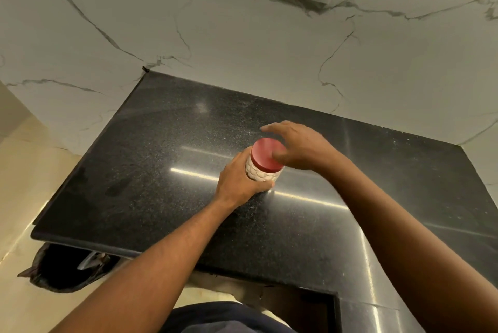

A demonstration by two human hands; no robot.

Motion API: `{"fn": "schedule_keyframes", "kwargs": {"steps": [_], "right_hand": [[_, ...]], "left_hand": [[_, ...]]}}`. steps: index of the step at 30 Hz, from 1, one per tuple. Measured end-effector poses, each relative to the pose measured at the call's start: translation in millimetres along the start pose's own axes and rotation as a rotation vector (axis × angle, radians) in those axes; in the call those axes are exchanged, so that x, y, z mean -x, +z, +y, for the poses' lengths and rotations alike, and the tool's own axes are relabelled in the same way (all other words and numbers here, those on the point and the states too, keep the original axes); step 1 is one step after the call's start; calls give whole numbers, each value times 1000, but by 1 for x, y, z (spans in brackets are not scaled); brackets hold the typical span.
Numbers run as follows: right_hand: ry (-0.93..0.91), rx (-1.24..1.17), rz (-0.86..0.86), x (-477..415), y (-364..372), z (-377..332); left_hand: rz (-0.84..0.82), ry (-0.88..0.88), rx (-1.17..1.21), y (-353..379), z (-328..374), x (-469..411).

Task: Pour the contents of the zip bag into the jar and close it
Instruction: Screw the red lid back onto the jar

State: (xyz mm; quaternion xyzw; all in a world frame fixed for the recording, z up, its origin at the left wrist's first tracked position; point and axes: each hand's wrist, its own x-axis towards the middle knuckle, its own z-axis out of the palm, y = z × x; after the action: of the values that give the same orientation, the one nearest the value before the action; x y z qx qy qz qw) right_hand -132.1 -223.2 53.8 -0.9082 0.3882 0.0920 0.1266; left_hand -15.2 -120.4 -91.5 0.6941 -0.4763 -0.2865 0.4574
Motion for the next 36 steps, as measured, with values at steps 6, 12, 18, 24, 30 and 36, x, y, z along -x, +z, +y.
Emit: {"fn": "schedule_keyframes", "kwargs": {"steps": [6, 12, 18, 24, 30, 36], "right_hand": [[-140, 73, -135, 4, 0, -5], [177, 349, 61, -6, 11, -17], [-97, 40, -204, -6, -10, -6], [-31, 189, -28, -12, 6, -12], [226, 301, 163, -15, 23, -10], [-187, 62, -182, -2, 15, 2]], "left_hand": [[-3, -6, -22, -1, 2, -1], [-9, -3, -49, 0, 0, -1], [-20, -20, -29, -1, 0, -1], [-17, -24, -22, -1, 1, 0], [-20, -20, -8, -3, 2, 0], [-23, -13, -33, -3, 2, 0]]}}
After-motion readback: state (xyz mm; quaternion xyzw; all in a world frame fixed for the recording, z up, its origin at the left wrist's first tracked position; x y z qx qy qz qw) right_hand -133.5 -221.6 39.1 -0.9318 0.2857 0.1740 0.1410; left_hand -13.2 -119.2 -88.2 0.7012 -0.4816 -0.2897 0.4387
